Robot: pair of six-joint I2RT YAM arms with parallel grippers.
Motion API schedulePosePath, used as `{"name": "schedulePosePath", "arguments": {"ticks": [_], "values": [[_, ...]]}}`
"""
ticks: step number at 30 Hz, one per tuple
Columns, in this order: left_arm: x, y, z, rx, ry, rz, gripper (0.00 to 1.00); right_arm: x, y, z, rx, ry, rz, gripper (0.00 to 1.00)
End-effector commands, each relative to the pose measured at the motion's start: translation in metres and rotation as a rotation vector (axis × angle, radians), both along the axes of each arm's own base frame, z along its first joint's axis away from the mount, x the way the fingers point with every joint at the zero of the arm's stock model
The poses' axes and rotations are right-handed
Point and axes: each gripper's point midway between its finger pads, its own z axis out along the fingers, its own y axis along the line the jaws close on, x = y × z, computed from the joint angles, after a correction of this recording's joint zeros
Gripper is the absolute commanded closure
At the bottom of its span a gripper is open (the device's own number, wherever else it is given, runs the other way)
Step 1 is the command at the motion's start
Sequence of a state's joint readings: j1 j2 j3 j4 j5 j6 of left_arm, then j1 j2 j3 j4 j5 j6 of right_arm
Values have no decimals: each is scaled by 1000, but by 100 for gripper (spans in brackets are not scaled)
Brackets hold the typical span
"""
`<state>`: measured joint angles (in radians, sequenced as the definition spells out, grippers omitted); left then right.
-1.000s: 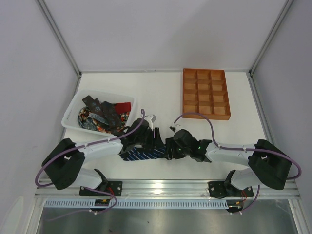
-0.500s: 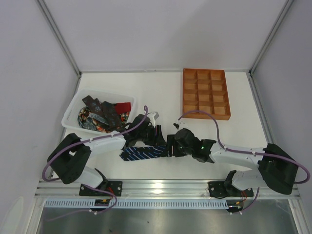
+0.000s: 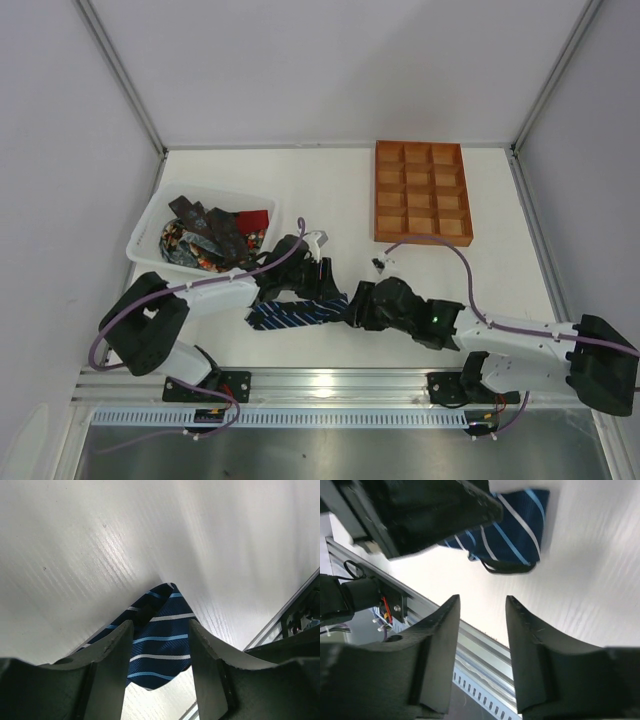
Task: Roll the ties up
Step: Roll the tie
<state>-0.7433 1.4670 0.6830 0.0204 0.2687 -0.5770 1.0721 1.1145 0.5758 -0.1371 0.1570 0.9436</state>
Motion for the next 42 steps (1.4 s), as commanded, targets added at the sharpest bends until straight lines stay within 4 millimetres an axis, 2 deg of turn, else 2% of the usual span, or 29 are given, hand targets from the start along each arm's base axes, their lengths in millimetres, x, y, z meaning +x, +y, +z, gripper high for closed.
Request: {"name": "schedulePosePath", "arguments": {"ticks": [1, 6, 13, 19, 20, 24, 28, 33, 42], "values": [[9, -9, 9, -18, -38, -39, 46, -2, 0, -6, 122, 33, -132, 55], [10, -10, 7, -10, -37, -54, 48, -6, -3, -27, 214, 74, -217, 63], [10, -10, 8, -10, -41, -65, 50, -1, -3, -28, 221, 28, -225, 67], [10, -11, 7, -12, -37, -75, 51, -1, 4, -34, 195, 49, -217, 85], [11, -12, 7, -15, -37, -76, 51, -3, 3, -38, 175, 56, -214, 93], [12, -12, 4, -14, -29, -82, 52, -8, 11, -43, 119, 50, -194, 99], [11, -14, 2, -16, -20, -92, 54, -9, 20, -48, 114, 49, -185, 100], [10, -14, 3, -30, -22, -92, 56, 0, 26, -47, 88, 12, -207, 100], [7, -13, 7, -46, -27, -91, 57, 14, 35, -36, 61, -54, -224, 100]]}}
